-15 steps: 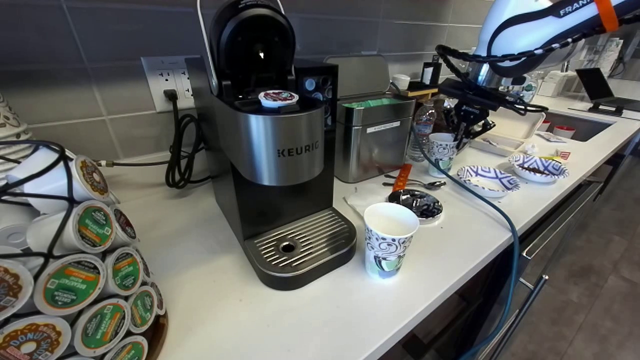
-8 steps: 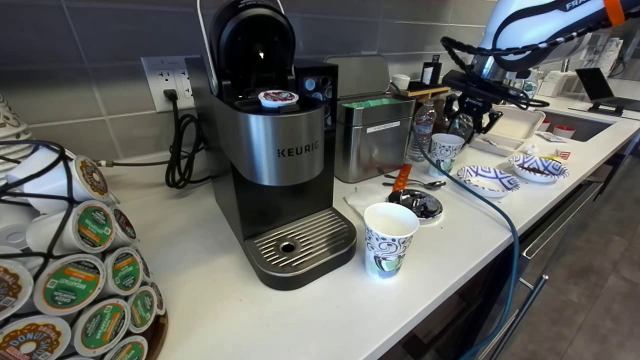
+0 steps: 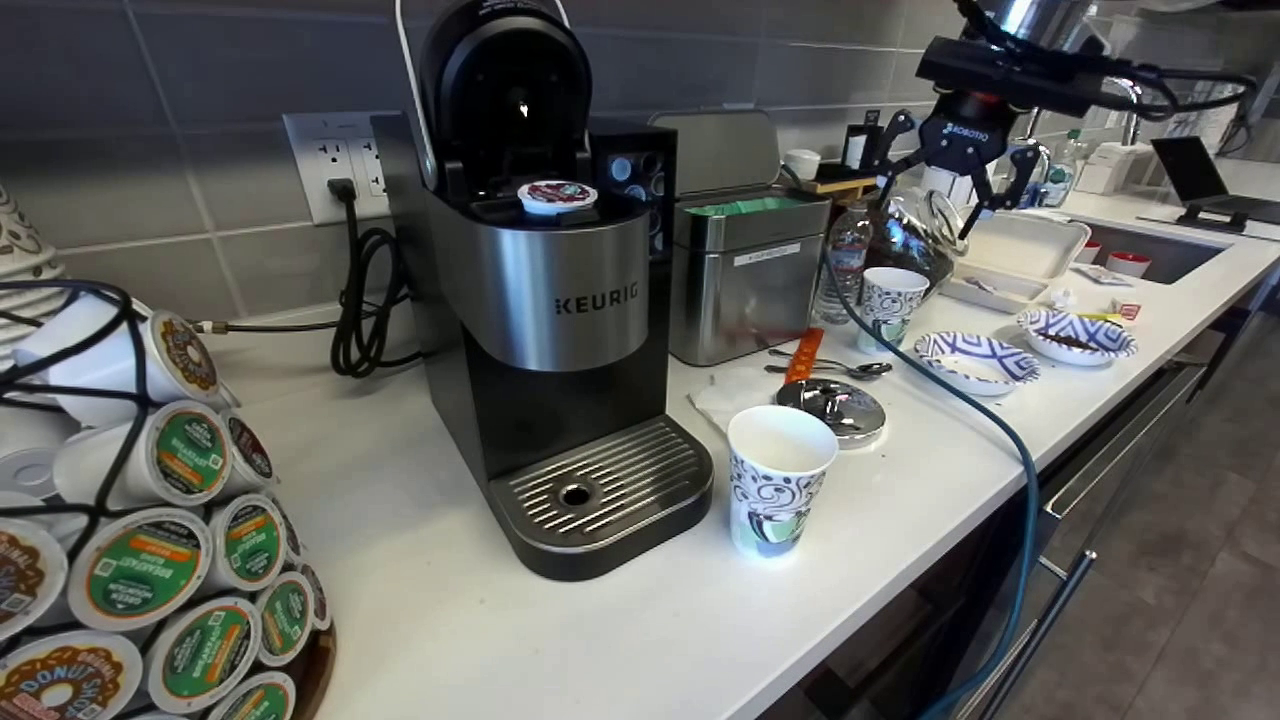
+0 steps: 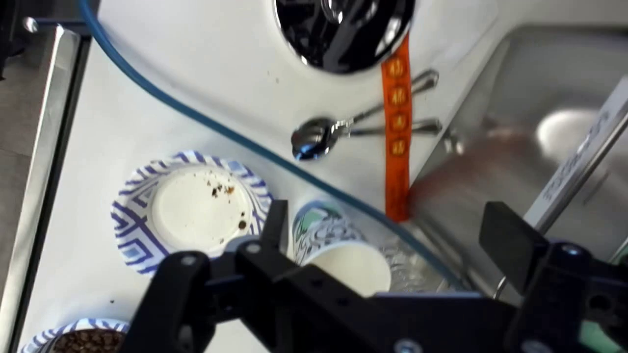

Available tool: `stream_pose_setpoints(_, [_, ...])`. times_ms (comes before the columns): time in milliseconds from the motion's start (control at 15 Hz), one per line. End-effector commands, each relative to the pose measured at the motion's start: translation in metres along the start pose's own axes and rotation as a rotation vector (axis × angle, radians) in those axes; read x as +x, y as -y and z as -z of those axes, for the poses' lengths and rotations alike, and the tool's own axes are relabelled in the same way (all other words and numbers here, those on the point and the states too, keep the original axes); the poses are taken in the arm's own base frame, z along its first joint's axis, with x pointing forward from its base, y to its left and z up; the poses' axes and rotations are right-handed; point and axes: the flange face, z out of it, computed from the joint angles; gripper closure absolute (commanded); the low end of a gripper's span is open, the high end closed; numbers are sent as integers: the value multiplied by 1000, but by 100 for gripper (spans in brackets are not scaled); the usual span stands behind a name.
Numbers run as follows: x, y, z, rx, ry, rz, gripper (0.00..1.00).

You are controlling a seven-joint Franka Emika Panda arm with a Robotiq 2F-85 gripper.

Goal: Move the cups to the right, then stack them

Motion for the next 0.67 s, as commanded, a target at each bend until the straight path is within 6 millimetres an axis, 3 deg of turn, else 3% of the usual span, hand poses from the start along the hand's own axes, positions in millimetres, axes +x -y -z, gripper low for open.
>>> stream_pose_setpoints(0, [-64,9,-6,-49,106,170,0])
stream_pose_setpoints(267, [-123,24,-14,-76,199,382,0])
stream_pose_setpoints(533, [-151,21,-6,-57,281,593,0])
stream_pose_setpoints(600, [-150,18,-1,-58,298,647,0])
